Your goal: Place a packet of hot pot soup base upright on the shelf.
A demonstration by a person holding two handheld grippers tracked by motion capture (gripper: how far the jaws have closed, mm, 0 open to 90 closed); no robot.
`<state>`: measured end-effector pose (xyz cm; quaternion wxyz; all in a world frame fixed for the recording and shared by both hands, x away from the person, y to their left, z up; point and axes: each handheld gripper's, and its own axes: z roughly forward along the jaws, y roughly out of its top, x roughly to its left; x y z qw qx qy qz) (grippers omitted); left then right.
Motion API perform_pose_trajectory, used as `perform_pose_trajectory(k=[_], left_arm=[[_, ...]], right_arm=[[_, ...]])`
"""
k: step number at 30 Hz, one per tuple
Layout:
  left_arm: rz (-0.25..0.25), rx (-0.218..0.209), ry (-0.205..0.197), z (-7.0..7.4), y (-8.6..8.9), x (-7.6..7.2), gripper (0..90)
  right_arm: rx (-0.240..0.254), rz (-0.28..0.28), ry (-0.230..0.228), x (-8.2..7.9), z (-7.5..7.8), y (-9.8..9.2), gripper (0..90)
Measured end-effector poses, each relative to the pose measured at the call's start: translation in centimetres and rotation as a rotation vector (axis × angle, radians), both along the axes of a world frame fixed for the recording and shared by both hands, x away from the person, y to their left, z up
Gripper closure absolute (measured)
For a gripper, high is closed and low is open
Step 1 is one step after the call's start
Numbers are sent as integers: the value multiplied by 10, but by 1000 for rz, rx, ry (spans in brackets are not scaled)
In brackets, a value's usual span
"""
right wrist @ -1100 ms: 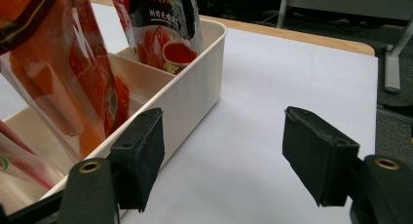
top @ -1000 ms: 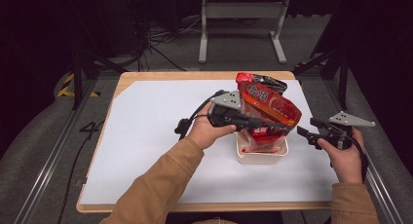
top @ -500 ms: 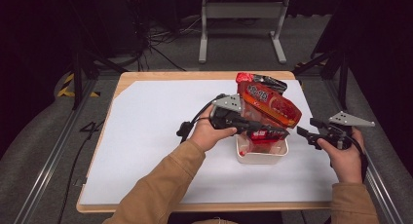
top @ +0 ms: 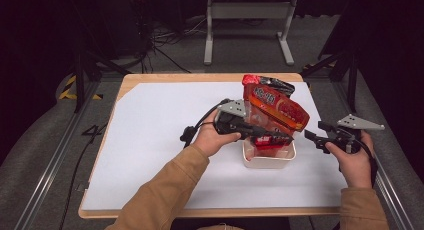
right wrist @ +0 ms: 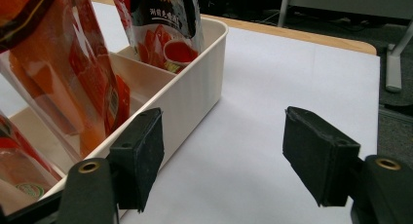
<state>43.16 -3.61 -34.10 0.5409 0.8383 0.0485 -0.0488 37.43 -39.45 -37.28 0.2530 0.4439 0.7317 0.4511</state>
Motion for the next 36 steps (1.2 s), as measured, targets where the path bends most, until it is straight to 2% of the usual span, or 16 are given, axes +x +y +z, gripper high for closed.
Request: perform_pose_trajectory(k=[4, 13, 17, 19, 22, 24, 28, 33, 36], left_arm=[[10, 29, 0, -3, 1, 1, 892], [26, 43, 17, -7, 6, 3, 874], [30, 40, 34, -9, 9, 2, 831], [45, 40, 24, -10, 10, 2, 787], [68, 41, 12, -10, 11, 1, 659], [86, 31, 11, -9, 13, 0, 542], [110, -8, 18, -4, 16, -3, 407], [128, -39, 11, 4, 24, -7, 337], [157, -29, 5, 10, 30, -11, 314]], right_arm=[[0, 0, -2, 0, 0, 0, 315], [-4, 7, -3, 2, 0, 2, 314], [-2, 8, -1, 3, 0, 3, 313], [-1, 10, 1, 4, 0, 3, 313], [0, 11, 2, 5, 0, 4, 312], [0, 11, 2, 5, 0, 5, 311], [2, 12, 4, 5, 0, 5, 309], [-1, 16, 1, 6, 0, 6, 305], [1, 16, 2, 6, 0, 6, 305]])
